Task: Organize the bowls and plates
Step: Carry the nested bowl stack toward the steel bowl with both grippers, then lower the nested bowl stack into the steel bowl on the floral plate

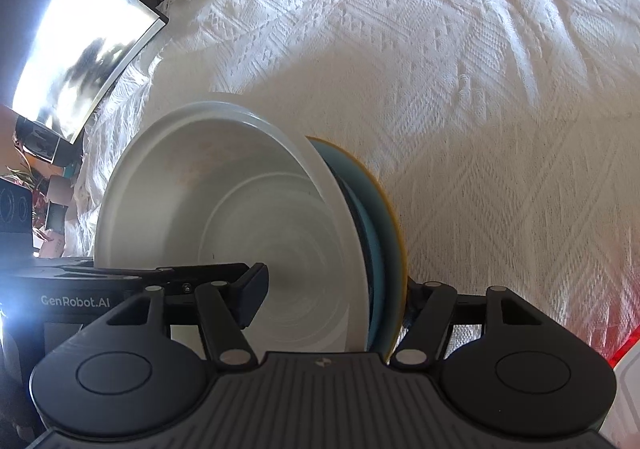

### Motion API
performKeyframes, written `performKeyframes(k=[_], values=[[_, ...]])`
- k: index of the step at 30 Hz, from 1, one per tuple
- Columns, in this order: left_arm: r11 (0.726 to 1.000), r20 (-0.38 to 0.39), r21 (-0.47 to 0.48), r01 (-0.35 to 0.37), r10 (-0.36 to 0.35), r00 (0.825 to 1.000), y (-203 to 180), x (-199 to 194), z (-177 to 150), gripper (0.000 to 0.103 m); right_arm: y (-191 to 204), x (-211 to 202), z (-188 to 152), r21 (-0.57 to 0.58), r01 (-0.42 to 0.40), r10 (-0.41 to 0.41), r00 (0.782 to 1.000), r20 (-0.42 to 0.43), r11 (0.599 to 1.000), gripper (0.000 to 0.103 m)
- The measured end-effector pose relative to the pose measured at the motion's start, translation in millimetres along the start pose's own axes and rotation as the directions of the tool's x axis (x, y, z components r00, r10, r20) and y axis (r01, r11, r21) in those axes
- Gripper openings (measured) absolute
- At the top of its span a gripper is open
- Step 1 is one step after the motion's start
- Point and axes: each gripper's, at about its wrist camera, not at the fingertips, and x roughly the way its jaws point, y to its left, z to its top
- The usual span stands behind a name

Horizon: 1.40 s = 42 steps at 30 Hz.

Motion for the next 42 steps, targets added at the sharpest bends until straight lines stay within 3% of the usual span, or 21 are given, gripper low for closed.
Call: performKeyframes(k=[13, 20, 26, 32, 37, 42], values=[[1.000, 0.010, -0.003, 0.016, -0.016, 1.000, 4, -1, -1, 0.054, 2, 1, 0, 0.021, 0.026, -0.026, 1.000, 0.001, 0.999, 0.064], [0.999, -0.029, 0.010, 0.041, -0.040, 0.999, 4, -4, 3, 0.054, 5, -2, 0, 0.036, 0.049, -0.048, 0.999, -0.017, 0.998, 0.065], [0.993, -0.024, 0.066, 0.097, -0.095, 0.995, -3, -38, 21, 0.055, 29, -28, 8, 0.054, 0.092, -0.092, 0.996, 0.000, 0.994, 0.064], [0.989, 0.044, 0.082, 0.125, -0.129, 0.991, 19, -101, 41, 0.055, 96, -54, 36, -0.036, 0.128, -0.126, 0.991, 0.044, 0.991, 0.065], [0.997, 0.048, 0.003, 0.081, -0.081, 0.996, 68, -118, 52, 0.055, 143, -21, 56, -0.116, 0.095, -0.094, 0.995, 0.012, 0.989, 0.065], [0.997, 0.033, -0.077, 0.016, -0.013, 0.999, 114, -101, 59, 0.055, 155, 47, 69, -0.082, 0.042, -0.049, 0.995, -0.083, 0.996, 0.065]])
